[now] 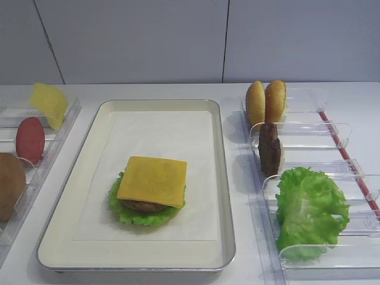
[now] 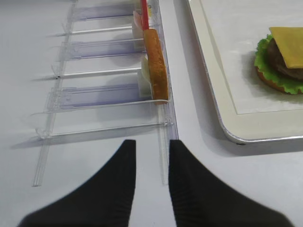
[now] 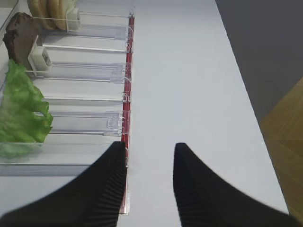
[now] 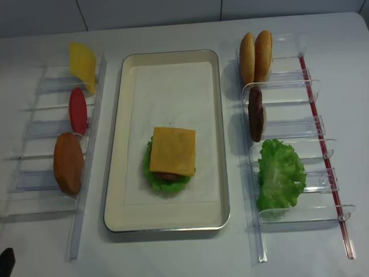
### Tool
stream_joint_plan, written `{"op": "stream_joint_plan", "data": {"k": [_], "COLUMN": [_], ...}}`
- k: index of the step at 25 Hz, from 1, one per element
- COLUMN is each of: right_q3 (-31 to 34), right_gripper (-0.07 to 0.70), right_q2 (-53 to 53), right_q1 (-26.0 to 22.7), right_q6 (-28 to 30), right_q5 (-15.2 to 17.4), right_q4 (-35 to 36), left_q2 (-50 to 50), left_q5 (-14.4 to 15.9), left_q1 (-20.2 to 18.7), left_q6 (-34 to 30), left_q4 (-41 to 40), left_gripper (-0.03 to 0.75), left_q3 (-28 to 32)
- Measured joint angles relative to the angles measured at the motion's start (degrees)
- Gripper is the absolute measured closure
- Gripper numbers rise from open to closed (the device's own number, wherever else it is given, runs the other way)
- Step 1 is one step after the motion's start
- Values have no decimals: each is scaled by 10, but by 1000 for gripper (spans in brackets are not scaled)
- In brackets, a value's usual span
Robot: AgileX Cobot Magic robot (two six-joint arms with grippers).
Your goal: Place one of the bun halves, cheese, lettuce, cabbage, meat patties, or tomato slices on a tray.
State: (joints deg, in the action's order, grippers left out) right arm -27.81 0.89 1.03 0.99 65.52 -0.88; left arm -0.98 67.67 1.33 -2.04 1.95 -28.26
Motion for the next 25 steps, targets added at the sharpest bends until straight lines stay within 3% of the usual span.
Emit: {"op": "stream_joint_plan", "data": {"k": [25], "right_q3": [0], "right_gripper": [363], "right_q2": [0], "right_q1": [0], "right_q6": [1], "right_q5": [-1], "right_q4": [0], "left_q2": [0], "left_q5": [0], "left_q1": [0], "left_q6": [0], "left_q4": [0], "left_gripper": [546], "left_q3": [0]}}
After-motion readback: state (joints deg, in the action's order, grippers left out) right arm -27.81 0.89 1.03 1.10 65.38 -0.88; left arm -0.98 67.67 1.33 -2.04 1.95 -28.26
